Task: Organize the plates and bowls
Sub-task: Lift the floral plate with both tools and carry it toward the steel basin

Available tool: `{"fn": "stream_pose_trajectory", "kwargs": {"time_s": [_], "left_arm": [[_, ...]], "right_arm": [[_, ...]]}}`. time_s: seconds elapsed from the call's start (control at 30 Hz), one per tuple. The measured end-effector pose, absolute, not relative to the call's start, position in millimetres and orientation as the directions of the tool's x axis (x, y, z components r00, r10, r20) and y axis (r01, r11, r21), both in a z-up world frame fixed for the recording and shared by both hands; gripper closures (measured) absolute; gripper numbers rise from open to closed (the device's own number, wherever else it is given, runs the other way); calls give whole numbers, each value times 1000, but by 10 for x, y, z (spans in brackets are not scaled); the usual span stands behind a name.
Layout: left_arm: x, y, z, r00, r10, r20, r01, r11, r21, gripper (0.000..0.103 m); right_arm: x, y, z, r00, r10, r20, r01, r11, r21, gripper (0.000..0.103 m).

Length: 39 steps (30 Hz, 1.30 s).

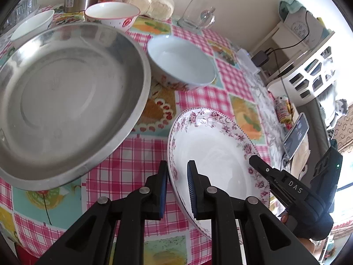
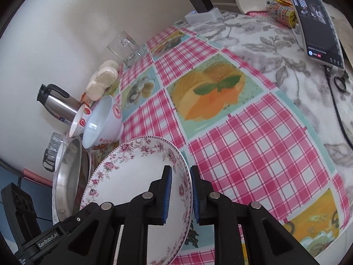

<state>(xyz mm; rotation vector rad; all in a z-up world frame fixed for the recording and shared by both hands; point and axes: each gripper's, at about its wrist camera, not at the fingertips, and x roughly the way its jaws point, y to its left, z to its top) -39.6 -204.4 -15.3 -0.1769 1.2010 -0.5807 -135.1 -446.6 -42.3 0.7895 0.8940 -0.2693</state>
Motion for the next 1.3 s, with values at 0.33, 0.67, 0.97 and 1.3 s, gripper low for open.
{"fn": "stream_pose_trajectory", "kwargs": {"time_s": [0.33,0.67,0.97,1.3], "left_arm": [[-406,-1901,226,318,-578,-751,380,804,-458,85],[-264,-1651,343,350,-595,-723,353,799,-487,85],[-108,-1321,372,371,-596,-712,310,802,-510,85],[32,-961,411,406,-580,-707,271,815,-513,85]], "right_arm": [[-1393,-4416,-85,723,54,-689,465,700,542,85],[-1287,-4162,128,758,36,-651,415,744,523,85],[-1110,-3882,188,762,66,-644,383,756,531,85],[-894,-3519,257,762,91,-642,347,779,523,85]]}}
